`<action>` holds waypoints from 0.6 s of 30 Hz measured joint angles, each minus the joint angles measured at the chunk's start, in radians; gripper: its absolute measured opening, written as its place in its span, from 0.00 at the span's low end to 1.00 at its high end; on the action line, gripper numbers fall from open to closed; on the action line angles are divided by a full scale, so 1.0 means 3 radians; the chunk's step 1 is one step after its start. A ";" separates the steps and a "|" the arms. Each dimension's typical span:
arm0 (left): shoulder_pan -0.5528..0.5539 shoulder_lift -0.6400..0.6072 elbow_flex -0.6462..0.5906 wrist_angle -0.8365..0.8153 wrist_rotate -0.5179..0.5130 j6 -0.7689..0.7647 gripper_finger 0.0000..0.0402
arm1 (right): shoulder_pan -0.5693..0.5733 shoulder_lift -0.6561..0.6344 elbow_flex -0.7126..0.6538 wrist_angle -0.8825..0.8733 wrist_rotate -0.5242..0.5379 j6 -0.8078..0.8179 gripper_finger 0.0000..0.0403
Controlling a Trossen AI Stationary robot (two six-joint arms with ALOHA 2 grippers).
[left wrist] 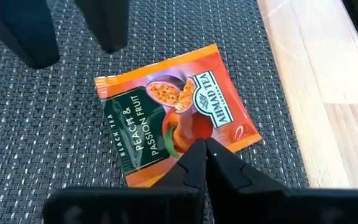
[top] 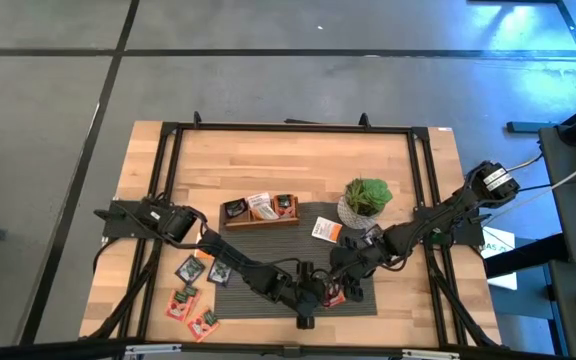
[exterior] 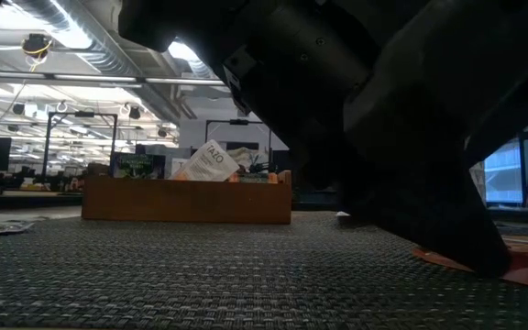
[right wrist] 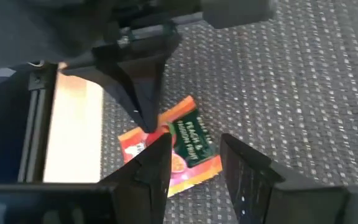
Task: Pick & Place Tea
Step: Put the orange tea bag to the right section of the wooden organizer
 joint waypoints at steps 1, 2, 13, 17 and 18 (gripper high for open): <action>0.0000 0.0001 0.0000 0.0001 -0.0001 0.0000 0.01 | 0.0001 0.0001 0.0000 0.0002 -0.0006 -0.0006 0.34; 0.0000 0.0003 0.0000 0.0001 -0.0001 0.0000 0.01 | 0.0001 0.0000 0.0000 -0.0004 -0.0009 -0.0010 0.34; -0.0004 0.0006 -0.0007 0.0001 -0.0001 -0.0001 0.01 | -0.0003 0.0000 0.0000 -0.0152 0.0029 0.0340 0.62; -0.0004 0.0006 -0.0008 0.0002 0.0000 0.0000 0.01 | -0.0003 0.0000 0.0000 -0.0168 0.0045 0.0647 0.69; -0.0004 0.0006 -0.0008 0.0005 0.0000 -0.0001 0.01 | -0.0003 0.0000 0.0000 -0.0187 0.0053 0.0766 0.69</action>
